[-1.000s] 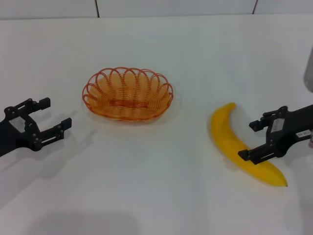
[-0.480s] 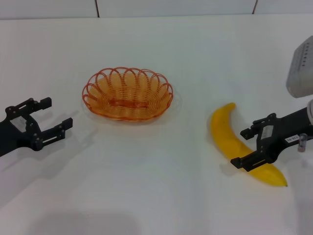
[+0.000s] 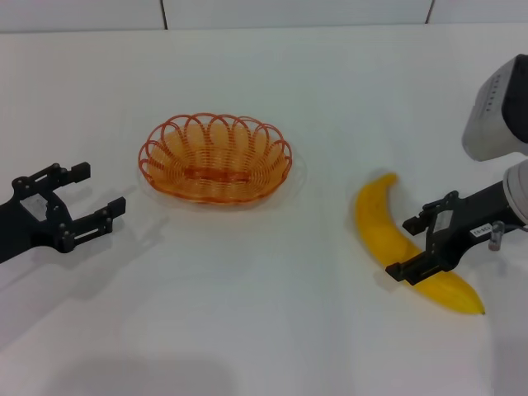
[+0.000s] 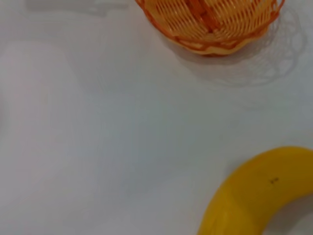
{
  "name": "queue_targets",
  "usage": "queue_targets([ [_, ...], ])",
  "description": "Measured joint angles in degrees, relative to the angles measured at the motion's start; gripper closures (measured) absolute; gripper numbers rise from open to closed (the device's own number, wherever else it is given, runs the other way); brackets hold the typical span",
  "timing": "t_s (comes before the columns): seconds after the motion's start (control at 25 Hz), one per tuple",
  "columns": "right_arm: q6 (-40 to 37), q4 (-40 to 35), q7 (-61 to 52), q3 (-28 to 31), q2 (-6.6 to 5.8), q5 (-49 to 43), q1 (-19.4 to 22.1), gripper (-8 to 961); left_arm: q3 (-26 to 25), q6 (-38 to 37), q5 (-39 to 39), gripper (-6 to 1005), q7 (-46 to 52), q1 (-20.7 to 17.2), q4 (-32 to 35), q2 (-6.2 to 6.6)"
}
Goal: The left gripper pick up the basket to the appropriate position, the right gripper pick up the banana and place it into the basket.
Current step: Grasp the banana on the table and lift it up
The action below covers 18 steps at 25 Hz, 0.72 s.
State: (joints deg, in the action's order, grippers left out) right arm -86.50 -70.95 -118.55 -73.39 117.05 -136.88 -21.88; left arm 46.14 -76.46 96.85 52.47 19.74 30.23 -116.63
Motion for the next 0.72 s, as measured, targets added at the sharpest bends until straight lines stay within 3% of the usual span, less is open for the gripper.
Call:
queue_targets([
  [0.52,0.18,2.34,-0.09,0.00,-0.07,-0.49,-1.52,71,-0.15,0.03,0.04,211,-0.96,0.44,-1.27,0.00],
  [0.64,-0.03,2.37,-0.09,0.00,-0.07,-0.49,-1.26,273,-0.38,-0.19,0.01,211,-1.18,0.43,-1.49,0.00],
  [0.72,-0.19,2.37,-0.10,0.15,-0.07,-0.49,-1.18,353,-0.40,-0.20,0.01,211,-1.20,0.38,-1.49,0.00],
])
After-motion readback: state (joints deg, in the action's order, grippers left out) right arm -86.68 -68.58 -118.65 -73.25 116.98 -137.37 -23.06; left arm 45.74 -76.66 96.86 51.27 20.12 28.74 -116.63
